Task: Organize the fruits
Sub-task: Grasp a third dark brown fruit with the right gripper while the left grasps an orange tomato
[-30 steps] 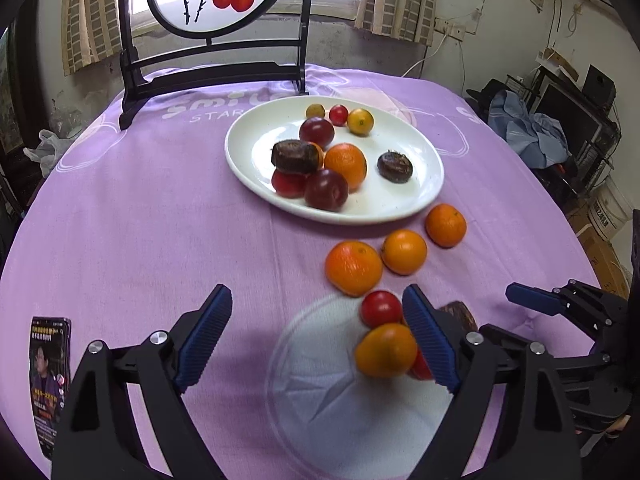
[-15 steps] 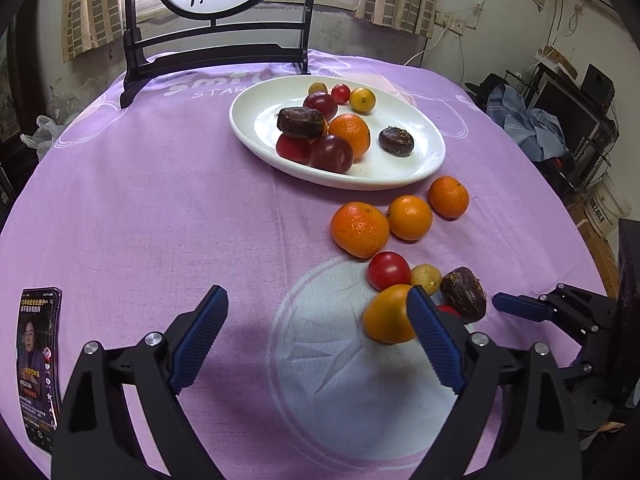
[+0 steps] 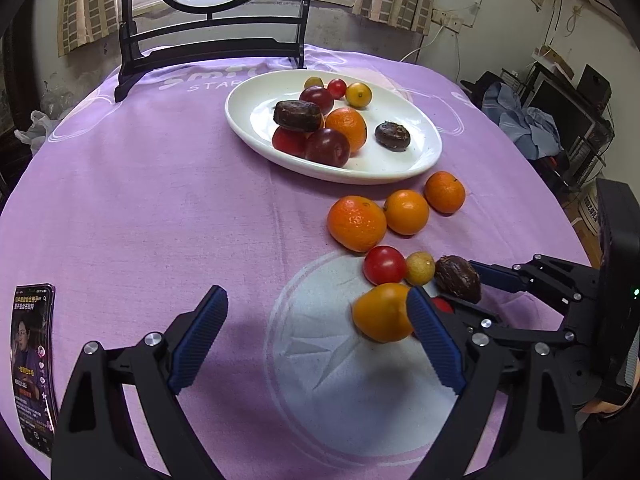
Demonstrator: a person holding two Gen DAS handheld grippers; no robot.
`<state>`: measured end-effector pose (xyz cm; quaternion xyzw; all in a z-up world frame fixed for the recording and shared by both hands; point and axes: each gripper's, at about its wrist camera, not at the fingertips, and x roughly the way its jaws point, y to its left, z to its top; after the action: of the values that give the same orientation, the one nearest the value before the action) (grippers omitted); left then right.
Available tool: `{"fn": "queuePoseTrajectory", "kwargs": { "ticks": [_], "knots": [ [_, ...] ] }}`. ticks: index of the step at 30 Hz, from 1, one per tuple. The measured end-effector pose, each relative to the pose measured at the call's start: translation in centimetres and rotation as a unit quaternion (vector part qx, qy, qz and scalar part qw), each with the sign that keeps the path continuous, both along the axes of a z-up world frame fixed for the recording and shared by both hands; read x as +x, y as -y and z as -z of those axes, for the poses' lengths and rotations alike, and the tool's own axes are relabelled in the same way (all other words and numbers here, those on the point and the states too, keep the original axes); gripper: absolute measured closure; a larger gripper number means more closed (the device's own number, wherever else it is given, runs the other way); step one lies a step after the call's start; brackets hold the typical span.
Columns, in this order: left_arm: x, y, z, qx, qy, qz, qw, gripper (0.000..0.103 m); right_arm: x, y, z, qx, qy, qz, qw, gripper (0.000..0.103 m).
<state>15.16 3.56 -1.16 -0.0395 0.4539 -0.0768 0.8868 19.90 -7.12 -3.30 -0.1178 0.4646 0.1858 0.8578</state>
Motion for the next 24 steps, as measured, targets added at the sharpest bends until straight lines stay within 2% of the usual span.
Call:
{"fn": "queuePoseTrajectory", "kwargs": {
  "ticks": [10,22,24],
  "knots": [
    [-1.2,1.0,-0.3,0.025,0.002,0.016,0.9996,0.014,-1.5,2.8,-1.6,0.038,0.011,0.023,0.999,0.061],
    [-2.2,3.2,2.3,0.066,-0.026,0.047,0.9964,0.014,-2.6,3.8,-2.3,0.054,0.019,0.025,0.998,0.061],
    [-1.8,3.9,2.7,0.077,-0.026,0.054,0.9953,0.019,-2.8,3.8,-2.4,0.056,0.021,0.023,0.998,0.061]
  ]
}}
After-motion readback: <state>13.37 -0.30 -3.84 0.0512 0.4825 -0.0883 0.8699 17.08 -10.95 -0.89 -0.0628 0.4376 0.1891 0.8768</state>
